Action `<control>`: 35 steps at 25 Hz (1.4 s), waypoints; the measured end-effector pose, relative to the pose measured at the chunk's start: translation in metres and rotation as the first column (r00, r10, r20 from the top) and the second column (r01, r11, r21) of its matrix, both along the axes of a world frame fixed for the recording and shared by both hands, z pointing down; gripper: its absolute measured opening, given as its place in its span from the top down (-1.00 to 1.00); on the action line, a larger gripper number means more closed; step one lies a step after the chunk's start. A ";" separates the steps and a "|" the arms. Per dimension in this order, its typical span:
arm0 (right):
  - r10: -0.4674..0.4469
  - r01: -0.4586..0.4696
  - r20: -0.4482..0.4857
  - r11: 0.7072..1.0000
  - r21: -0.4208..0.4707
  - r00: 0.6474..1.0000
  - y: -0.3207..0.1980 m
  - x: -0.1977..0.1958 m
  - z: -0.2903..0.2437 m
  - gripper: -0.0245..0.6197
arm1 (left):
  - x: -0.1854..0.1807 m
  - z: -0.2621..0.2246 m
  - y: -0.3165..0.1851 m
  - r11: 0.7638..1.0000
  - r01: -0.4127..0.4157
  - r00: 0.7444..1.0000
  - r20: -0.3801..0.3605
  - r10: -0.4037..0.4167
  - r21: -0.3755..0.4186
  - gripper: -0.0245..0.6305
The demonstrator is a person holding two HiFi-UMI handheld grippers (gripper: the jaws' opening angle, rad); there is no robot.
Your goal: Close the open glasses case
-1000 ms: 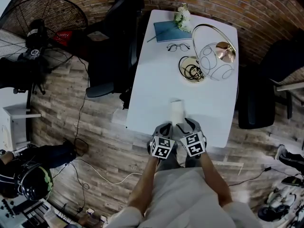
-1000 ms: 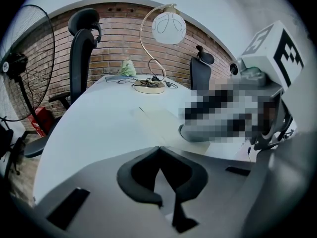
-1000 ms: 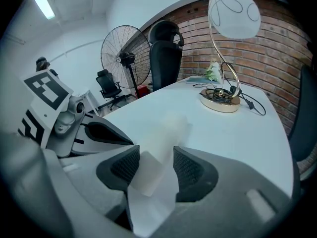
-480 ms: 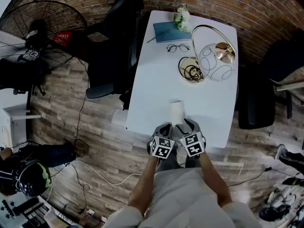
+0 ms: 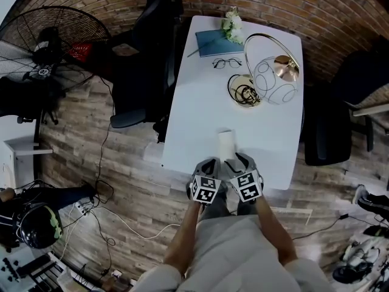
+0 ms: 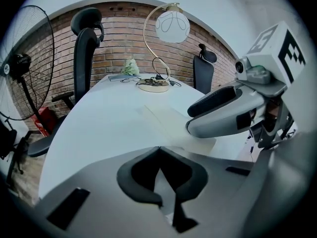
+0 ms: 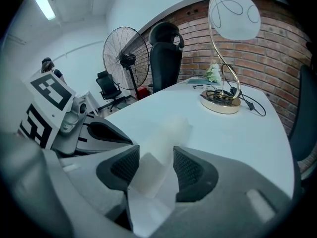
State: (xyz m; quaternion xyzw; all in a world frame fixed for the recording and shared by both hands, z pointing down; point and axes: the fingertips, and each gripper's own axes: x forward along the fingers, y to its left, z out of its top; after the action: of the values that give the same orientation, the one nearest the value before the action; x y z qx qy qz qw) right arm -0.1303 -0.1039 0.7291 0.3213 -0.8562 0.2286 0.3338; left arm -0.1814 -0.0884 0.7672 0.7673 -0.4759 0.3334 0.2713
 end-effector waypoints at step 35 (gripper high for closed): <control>0.159 -0.161 0.035 0.927 0.339 0.987 -0.020 0.033 -0.125 0.33 | -0.020 -0.161 -0.032 0.921 0.014 0.990 -0.131 0.041 0.388 0.91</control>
State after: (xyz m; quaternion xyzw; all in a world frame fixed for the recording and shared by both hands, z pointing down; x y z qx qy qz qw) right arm -0.0973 -0.1236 0.6037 0.4421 -0.8549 0.1048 0.2505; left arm -0.2013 -0.1199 0.6060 0.8301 -0.5075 0.1809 0.1436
